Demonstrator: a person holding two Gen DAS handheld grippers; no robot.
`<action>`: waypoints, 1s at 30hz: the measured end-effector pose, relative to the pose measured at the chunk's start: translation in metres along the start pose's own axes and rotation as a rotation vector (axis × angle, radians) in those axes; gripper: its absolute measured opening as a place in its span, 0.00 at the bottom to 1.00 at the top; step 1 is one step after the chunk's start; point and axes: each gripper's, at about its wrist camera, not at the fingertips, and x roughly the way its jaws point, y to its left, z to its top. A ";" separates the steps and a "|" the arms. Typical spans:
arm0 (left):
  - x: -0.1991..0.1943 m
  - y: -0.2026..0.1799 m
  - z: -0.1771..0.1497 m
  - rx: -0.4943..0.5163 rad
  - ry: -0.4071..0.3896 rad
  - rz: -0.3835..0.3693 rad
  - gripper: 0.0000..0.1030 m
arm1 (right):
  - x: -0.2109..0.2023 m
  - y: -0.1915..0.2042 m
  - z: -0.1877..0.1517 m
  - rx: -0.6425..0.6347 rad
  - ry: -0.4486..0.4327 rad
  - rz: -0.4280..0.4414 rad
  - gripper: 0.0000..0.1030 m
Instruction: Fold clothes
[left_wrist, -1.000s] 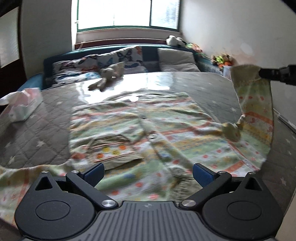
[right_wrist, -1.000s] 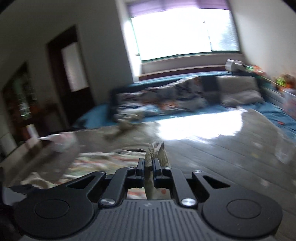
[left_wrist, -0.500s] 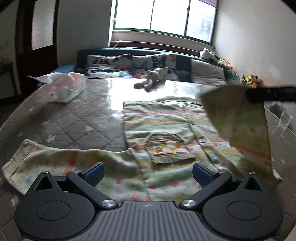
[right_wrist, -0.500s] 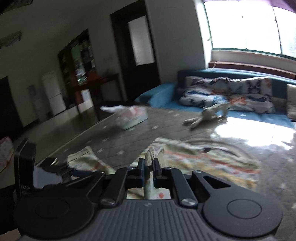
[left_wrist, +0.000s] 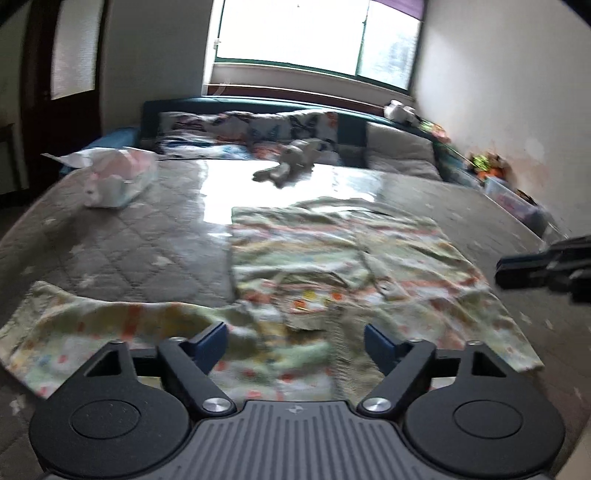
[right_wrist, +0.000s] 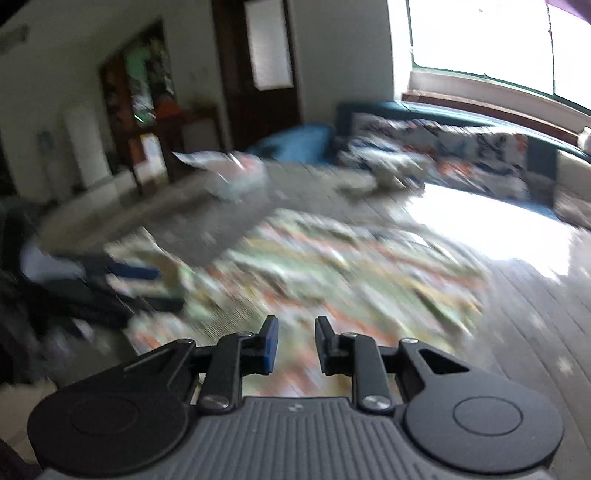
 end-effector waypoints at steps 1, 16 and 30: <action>0.002 -0.003 0.000 0.007 0.004 -0.006 0.60 | 0.001 -0.006 -0.009 0.012 0.021 -0.020 0.21; 0.021 -0.031 -0.002 0.069 0.046 -0.066 0.44 | 0.007 -0.047 -0.044 0.092 0.084 -0.148 0.21; 0.028 -0.022 -0.009 0.050 0.061 -0.053 0.36 | 0.032 -0.055 -0.029 0.103 0.051 -0.151 0.21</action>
